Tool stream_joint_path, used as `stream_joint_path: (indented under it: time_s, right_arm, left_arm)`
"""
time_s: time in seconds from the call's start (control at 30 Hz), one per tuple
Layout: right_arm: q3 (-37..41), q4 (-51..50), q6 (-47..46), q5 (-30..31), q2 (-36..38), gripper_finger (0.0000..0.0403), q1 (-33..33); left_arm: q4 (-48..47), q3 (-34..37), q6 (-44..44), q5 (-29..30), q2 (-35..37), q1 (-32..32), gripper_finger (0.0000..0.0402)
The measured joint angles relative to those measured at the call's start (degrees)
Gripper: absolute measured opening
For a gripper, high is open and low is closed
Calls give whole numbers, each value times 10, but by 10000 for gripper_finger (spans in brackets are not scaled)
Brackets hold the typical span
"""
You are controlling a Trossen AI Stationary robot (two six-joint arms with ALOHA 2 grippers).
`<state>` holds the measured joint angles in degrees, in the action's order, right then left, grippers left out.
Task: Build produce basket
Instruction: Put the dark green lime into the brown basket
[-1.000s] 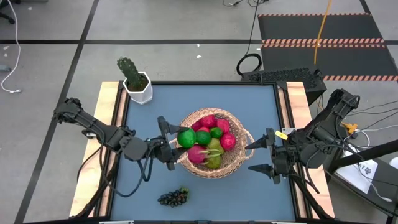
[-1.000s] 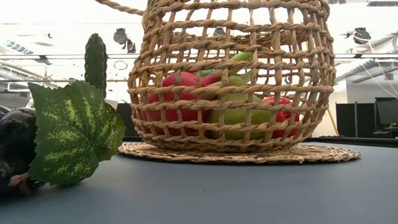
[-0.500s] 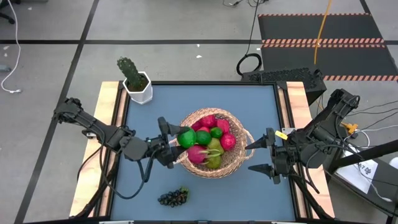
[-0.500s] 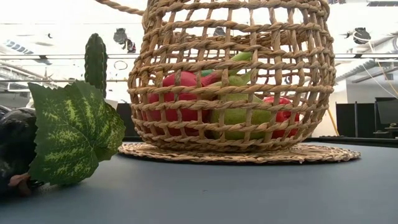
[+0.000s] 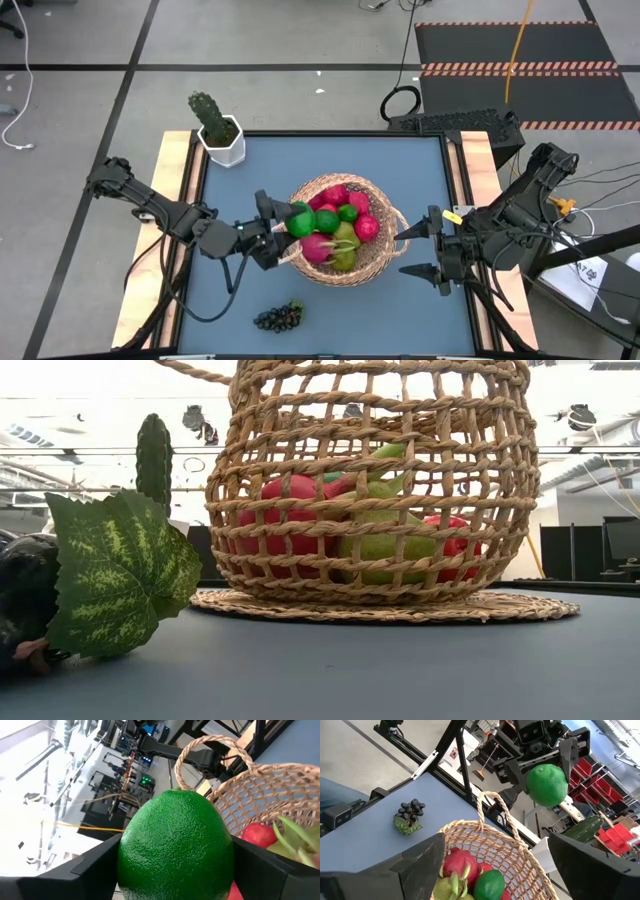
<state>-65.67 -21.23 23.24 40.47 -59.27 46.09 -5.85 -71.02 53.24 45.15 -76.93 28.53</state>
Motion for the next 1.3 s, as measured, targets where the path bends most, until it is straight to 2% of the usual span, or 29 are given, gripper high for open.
stream_joint_path:
  time_s: [0.47, 0.73, 1.3]
  right_arm:
    - [0, 0, 0, 0, 0, 348, 0]
    - [0, 0, 0, 0, 0, 348, 0]
    - [0, 0, 0, 0, 0, 348, 0]
  left_arm:
    - [0, 0, 131, 0, 0, 0, 324]
    - [0, 0, 157, 0, 0, 0, 324]
    - [0, 0, 154, 0, 0, 0, 324]
